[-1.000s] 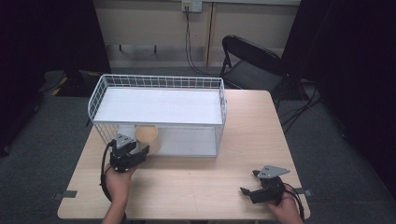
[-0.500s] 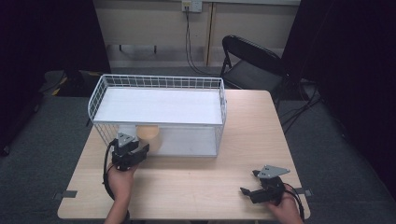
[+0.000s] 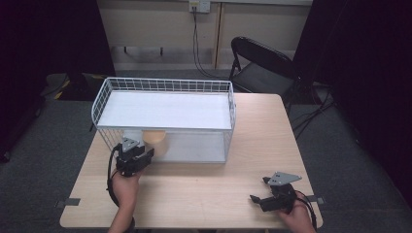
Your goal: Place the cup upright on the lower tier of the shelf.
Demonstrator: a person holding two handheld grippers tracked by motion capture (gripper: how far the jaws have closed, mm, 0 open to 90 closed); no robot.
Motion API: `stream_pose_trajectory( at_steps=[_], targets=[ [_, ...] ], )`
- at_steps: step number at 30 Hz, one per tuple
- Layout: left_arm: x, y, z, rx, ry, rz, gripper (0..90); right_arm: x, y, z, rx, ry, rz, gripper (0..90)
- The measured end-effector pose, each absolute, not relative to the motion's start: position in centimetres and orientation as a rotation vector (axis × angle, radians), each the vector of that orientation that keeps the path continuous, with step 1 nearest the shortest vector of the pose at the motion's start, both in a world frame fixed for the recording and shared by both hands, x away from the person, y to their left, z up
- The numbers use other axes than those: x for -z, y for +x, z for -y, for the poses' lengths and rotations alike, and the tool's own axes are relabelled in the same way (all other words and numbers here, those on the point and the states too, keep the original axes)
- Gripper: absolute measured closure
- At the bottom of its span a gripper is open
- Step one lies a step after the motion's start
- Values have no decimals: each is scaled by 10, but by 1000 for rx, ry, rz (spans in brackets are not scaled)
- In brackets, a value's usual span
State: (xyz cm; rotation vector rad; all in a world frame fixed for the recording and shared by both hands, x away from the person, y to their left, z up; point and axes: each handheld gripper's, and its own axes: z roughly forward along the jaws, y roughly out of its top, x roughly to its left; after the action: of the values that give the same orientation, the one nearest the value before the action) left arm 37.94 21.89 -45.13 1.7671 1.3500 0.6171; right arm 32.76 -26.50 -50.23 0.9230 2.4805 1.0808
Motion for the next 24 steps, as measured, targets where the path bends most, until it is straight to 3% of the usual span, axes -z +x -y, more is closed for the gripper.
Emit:
stream_pose_trajectory(
  at_steps=[9,13,16,24],
  targets=[
    [453,379,-222,-620,1785,-1354,582,502,328,265,-1080,923,-2481,127],
    [453,377,-224,-606,1780,-1353,488,502,328,265,-1081,923,-2481,127],
    [451,376,-226,-596,1778,-1352,370,502,328,265,-1081,923,-2481,127],
    [448,372,-235,-539,1754,-1324,210,502,328,265,-1081,922,-2480,127]
  ],
)
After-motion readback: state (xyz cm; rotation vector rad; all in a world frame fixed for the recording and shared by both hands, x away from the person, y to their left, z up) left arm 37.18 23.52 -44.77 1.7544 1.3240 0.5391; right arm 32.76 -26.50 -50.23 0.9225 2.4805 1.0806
